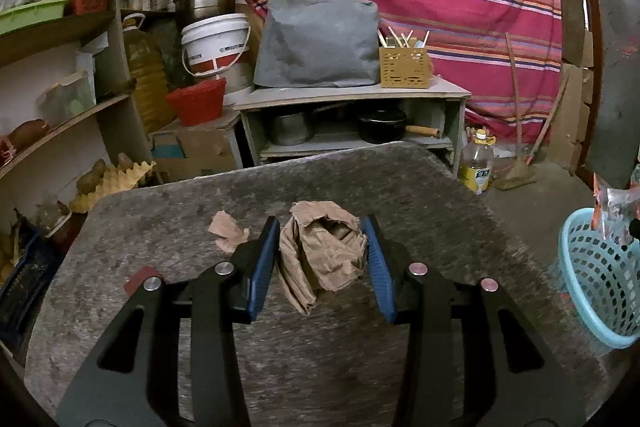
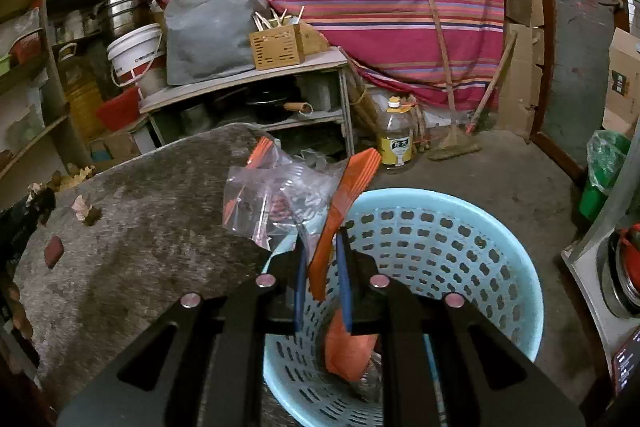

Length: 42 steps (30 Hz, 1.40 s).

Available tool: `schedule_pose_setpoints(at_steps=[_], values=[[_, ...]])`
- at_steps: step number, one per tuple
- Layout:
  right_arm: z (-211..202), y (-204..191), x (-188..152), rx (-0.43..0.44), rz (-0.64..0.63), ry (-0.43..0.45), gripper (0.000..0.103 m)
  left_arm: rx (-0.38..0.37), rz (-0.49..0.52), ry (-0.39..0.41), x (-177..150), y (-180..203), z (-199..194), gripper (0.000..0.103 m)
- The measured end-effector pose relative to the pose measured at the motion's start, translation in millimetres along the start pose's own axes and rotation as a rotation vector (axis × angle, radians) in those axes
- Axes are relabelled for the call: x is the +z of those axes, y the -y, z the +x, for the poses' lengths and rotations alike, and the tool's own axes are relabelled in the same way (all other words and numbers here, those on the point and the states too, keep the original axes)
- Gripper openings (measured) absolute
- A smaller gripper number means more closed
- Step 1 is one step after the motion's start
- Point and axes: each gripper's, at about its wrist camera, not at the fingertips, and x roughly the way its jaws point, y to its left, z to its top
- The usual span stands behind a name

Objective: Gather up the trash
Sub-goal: 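Carry the clear bag to the blue basket with the right tool while the left holds paper, then open both tools over the blue basket to drop the clear bag and brown paper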

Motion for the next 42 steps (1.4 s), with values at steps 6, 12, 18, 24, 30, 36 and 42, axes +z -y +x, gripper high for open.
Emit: schedule_pose_setpoints(at_steps=[6, 12, 18, 24, 30, 36, 42], values=[[-3.2, 10.2, -1.4, -0.003, 0.012, 0.004, 0.014, -0.016, 0.005, 0.01, 4.6, 12.9, -4.1, 0.042], [-4.9, 16.8, -2.8, -0.01, 0.014, 0.004, 0.014, -0.024, 0.016, 0.014, 5.1, 24.5, -7.6, 0.042], [-9.5, 30.3, -6.9, -0.022, 0.018, 0.002, 0.014, -0.035, 0.021, 0.021, 7.2, 35.8, -11.2, 0.042], [-12.8, 48.7, -9.2, -0.038, 0.034, -0.001, 0.014, -0.06, 0.027, 0.024, 7.0, 55.5, -16.2, 0.042], [-21.3, 65.0, -7.5, -0.062, 0.046, 0.008, 0.014, -0.11, 0.041, 0.024, 7.0, 91.0, -23.9, 0.042], [-26.8, 82.9, -9.1, -0.095, 0.049, 0.0, 0.014, -0.185, 0.062, 0.028, 5.1, 137.9, -33.0, 0.042], [-25.6, 99.1, -15.5, -0.126, 0.057, -0.023, 0.014, -0.267, 0.09, 0.018, -2.7, 191.3, -36.9, 0.042]])
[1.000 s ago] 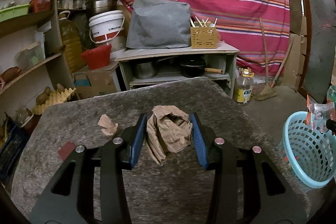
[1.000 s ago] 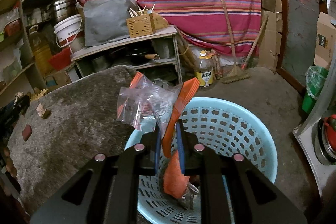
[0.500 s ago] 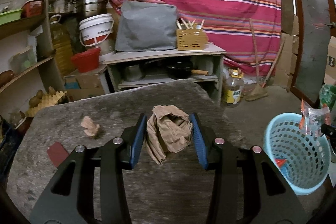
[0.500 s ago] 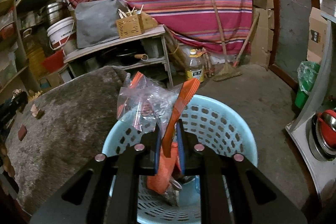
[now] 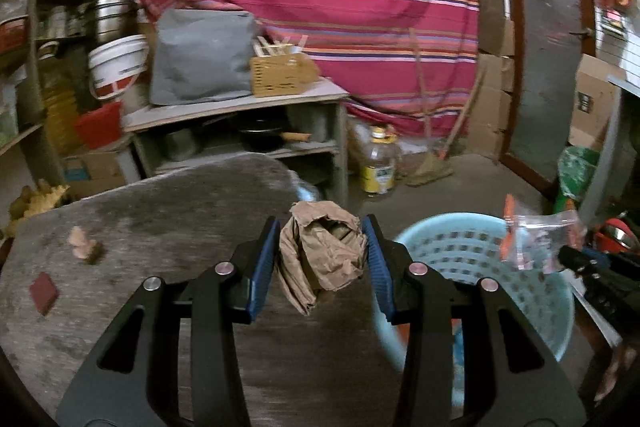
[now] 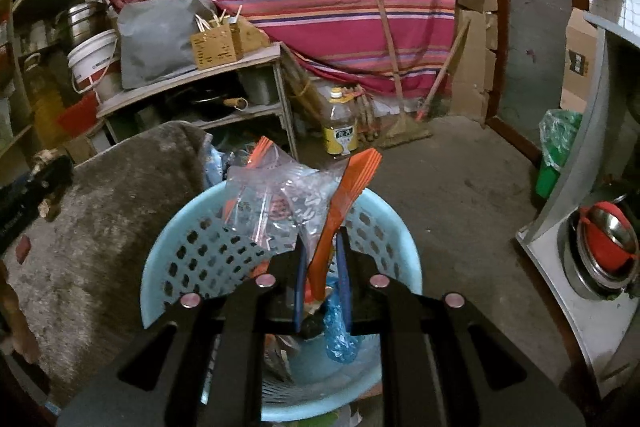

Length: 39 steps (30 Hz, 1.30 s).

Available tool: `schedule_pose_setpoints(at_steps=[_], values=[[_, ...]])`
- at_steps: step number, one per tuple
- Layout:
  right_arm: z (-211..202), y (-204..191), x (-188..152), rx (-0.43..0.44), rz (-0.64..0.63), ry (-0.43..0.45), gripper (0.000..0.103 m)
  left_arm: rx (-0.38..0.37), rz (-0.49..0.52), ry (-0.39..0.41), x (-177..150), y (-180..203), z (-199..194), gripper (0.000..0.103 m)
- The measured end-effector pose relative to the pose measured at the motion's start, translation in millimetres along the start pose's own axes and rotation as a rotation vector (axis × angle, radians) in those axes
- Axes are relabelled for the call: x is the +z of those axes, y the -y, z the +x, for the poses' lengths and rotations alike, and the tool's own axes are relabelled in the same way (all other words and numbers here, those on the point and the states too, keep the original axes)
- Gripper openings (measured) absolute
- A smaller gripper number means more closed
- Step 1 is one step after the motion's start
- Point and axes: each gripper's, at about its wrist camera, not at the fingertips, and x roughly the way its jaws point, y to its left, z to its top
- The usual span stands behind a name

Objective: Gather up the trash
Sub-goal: 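Open both tools over the blue basket to drop the clear bag and brown paper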

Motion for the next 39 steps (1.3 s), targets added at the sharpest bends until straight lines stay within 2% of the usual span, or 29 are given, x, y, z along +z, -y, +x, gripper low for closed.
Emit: schedule_pose_setpoints(at_steps=[9, 10, 12, 15, 21, 26, 29, 31, 32, 37, 38, 39], values=[[10.9, 13.0, 0.7, -0.013, 0.038, -0.018, 0.014, -0.101, 0.023, -0.061, -5.0, 60.5, 32.4, 0.045], [11.9, 13.0, 1.3, -0.014, 0.041, -0.018, 0.014, -0.103, 0.036, -0.056, -5.6, 65.6, 33.7, 0.048], [13.3, 16.5, 2.4, -0.015, 0.049, -0.018, 0.014, -0.1, 0.034, -0.044, -6.4, 68.3, 33.4, 0.07], [15.4, 16.9, 1.0, -0.021, 0.055, -0.022, 0.014, -0.108, 0.014, -0.034, -6.8, 64.8, 31.8, 0.078], [18.4, 10.7, 2.4, -0.024, 0.052, -0.021, 0.014, -0.068, 0.013, -0.038, -7.2, 37.7, 25.0, 0.088], [26.8, -7.7, 2.1, -0.021, 0.021, -0.03, 0.015, 0.02, 0.013, 0.004, -3.2, -5.1, 7.6, 0.096], [34.4, -18.1, 0.9, -0.022, 0.008, -0.052, 0.02, 0.081, 0.017, 0.025, -2.6, -42.2, -2.9, 0.098], [42.0, -24.3, -1.1, -0.032, 0.003, -0.086, 0.054, 0.127, 0.034, 0.037, -5.1, -64.8, -8.3, 0.098], [44.6, -26.3, -2.1, -0.042, 0.005, -0.097, 0.076, 0.141, 0.039, 0.039, -5.3, -72.5, -10.3, 0.098], [44.9, -39.2, 0.9, -0.063, 0.019, -0.088, 0.078, 0.243, 0.052, 0.038, -11.6, -138.4, -19.3, 0.098], [43.4, -44.7, 3.0, -0.069, 0.018, -0.079, 0.079, 0.266, 0.046, 0.038, -13.6, -155.6, -21.2, 0.098], [42.0, -50.4, 4.6, -0.073, 0.015, -0.07, 0.085, 0.279, 0.04, 0.035, -14.0, -166.1, -21.6, 0.098]])
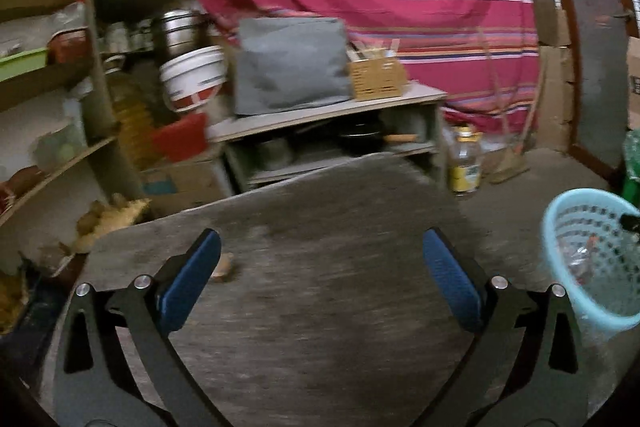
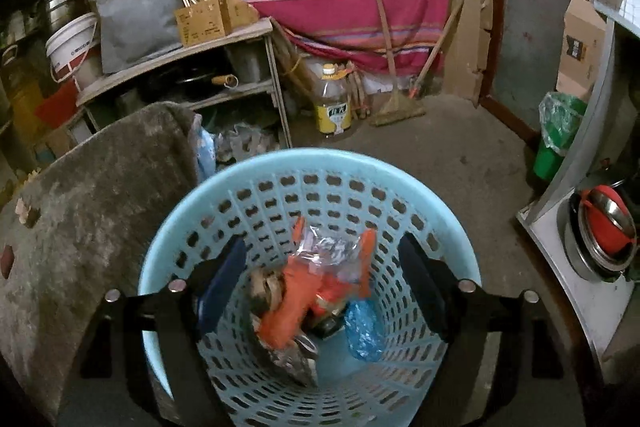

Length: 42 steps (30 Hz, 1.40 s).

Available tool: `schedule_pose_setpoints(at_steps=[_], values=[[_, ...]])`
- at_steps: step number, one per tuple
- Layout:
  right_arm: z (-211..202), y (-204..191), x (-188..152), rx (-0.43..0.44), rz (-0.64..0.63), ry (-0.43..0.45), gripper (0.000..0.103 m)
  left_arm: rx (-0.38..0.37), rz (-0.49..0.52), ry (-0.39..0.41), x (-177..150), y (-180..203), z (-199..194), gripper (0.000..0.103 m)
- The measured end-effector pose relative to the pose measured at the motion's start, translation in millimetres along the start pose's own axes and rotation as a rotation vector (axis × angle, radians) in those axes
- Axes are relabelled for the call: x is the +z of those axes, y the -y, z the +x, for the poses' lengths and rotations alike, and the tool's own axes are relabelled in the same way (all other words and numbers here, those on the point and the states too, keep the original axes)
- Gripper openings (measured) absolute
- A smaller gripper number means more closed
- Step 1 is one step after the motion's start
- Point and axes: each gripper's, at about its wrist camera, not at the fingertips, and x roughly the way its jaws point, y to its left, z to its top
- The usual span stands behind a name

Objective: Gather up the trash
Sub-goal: 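Open both tools over the blue basket to drop the clear bag and brown paper, then grasp the maroon scouring pad with the left tool while the right tool grasps the tan crumpled paper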

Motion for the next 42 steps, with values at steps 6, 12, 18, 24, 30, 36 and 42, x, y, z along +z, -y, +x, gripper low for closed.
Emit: schedule_pose_setpoints(at_steps=[6, 12, 18, 24, 30, 36, 42], values=[[-5.3, -52.1, 3.7, 0.016, -0.049, 0.036, 0.095, 0.091, -0.096, -0.075, -21.8, -84.7, 25.5, 0.098], [-1.9, -125.3, 5.5, 0.099, -0.102, 0.043, 0.098, 0.145, -0.135, -0.165, -49.1, -150.7, 53.2, 0.098], [9.0, -186.6, 0.2, 0.165, -0.134, 0.016, 0.098, 0.167, -0.211, -0.276, -79.1, -200.9, 79.1, 0.098], [16.7, -230.6, -6.2, 0.19, -0.161, 0.002, 0.098, 0.16, -0.223, -0.344, -97.3, -215.6, 102.1, 0.098], [28.1, -267.4, -8.9, 0.191, -0.198, -0.019, 0.098, 0.139, -0.213, -0.415, -102.3, -214.3, 128.7, 0.098], [40.0, -297.1, -9.2, 0.214, -0.202, -0.042, 0.098, 0.06, -0.287, -0.443, -108.0, -226.0, 136.9, 0.088], [41.3, -339.0, -17.2, 0.232, -0.243, -0.045, 0.098, 0.089, -0.266, -0.412, -102.4, -228.9, 129.9, 0.052]])
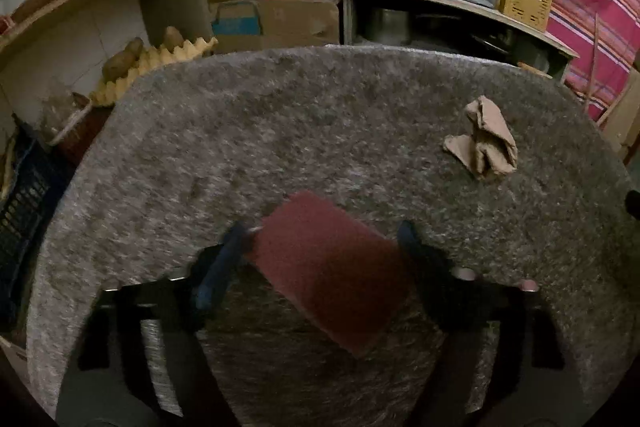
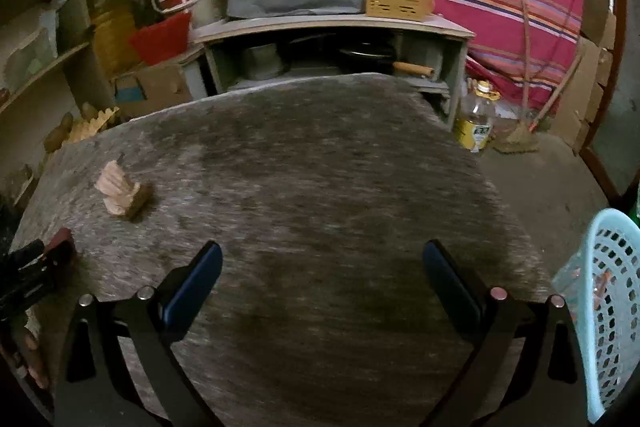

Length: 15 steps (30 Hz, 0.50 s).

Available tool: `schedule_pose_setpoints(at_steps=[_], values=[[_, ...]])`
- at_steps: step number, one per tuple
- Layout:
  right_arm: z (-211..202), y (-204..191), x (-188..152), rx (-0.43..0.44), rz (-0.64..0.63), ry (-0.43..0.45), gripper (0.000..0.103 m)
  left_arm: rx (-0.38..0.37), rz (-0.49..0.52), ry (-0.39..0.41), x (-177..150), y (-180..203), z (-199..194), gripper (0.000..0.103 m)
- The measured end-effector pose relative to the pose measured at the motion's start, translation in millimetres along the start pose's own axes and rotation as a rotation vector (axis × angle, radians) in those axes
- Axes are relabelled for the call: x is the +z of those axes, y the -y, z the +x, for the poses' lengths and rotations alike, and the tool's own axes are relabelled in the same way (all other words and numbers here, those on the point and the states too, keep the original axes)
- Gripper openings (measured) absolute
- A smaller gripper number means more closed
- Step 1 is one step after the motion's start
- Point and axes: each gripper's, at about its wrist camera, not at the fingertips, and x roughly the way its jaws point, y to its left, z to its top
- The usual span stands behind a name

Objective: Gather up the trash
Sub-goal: 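Grasp the maroon scouring pad with the left tool while the right tool grasps the tan crumpled paper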

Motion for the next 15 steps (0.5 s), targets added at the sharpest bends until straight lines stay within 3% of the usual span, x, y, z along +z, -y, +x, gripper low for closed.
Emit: schedule_pose_setpoints(at_steps=[2, 4, 5, 7, 8, 9, 15], values=[[1.6, -13.9, 0.5, 0.015, -0.013, 0.001, 0.098, 0.007, 0.023, 0.012, 1.9, -2.7, -5.0, 0.041], [4.0, -31.2, 0.2, 0.039, -0.027, 0.001, 0.098, -0.024, -0.003, -0.007, 2.1, -11.9, -3.8, 0.041], [5.7, -39.9, -0.3, 0.049, -0.037, 0.0, 0.098, -0.03, -0.019, -0.023, 0.5, -17.7, -1.4, 0.044], [8.0, -52.9, -1.5, 0.051, -0.057, 0.0, 0.098, -0.014, -0.02, -0.016, -1.9, -24.1, -3.4, 0.067], [9.3, -57.8, -2.1, 0.054, -0.065, -0.001, 0.098, 0.012, -0.003, 0.001, -3.2, -26.3, -6.1, 0.084], [11.2, -63.8, -2.5, 0.059, -0.076, -0.005, 0.098, 0.022, 0.007, 0.017, -4.5, -27.5, -8.0, 0.092], [16.5, -74.4, -2.9, 0.05, -0.09, -0.019, 0.098, -0.035, -0.013, -0.034, -3.1, -34.2, 5.1, 0.097]])
